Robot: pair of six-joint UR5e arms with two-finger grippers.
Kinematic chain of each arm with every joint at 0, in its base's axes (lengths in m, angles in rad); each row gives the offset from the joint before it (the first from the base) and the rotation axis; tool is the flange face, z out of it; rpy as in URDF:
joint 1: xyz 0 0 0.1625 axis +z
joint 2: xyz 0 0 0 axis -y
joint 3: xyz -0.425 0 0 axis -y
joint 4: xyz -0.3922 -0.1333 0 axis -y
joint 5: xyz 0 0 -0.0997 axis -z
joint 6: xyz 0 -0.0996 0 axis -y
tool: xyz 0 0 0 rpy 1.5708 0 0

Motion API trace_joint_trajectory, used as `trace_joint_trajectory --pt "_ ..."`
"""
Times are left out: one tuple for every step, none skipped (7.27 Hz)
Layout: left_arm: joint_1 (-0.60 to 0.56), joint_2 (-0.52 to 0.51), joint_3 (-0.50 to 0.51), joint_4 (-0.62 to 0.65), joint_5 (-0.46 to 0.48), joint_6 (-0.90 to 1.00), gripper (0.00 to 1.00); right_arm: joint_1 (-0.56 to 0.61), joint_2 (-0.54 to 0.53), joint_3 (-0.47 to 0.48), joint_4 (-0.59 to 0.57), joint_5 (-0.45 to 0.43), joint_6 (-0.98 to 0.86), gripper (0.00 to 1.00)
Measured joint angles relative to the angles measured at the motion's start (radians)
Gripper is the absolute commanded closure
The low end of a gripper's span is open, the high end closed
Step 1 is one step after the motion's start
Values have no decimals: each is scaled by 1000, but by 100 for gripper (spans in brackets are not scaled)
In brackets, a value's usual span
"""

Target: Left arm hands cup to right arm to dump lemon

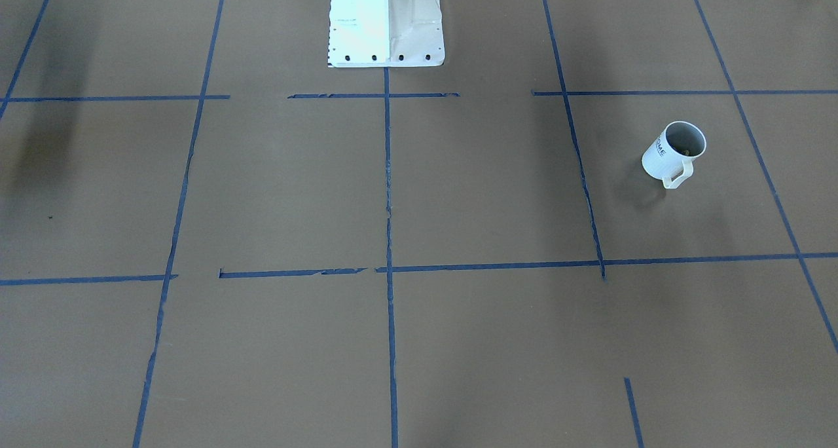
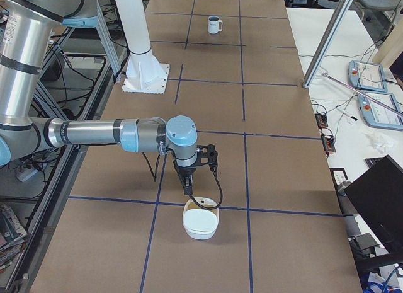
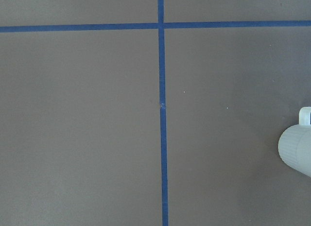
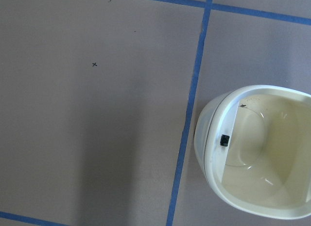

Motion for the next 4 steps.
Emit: trace_joint_trajectory --pt "1 2 0 -1 -1 2 0 0 1 0 -2 1 0 0" --pt "2 5 -1 -1 0 4 0 0 2 0 -4 2 -1 0" --pt "4 7 -2 -1 3 6 0 0 3 -2 -7 3 -1 0" --pt "5 8 -3 -1 4 6 0 1 4 -2 -8 3 -1 0"
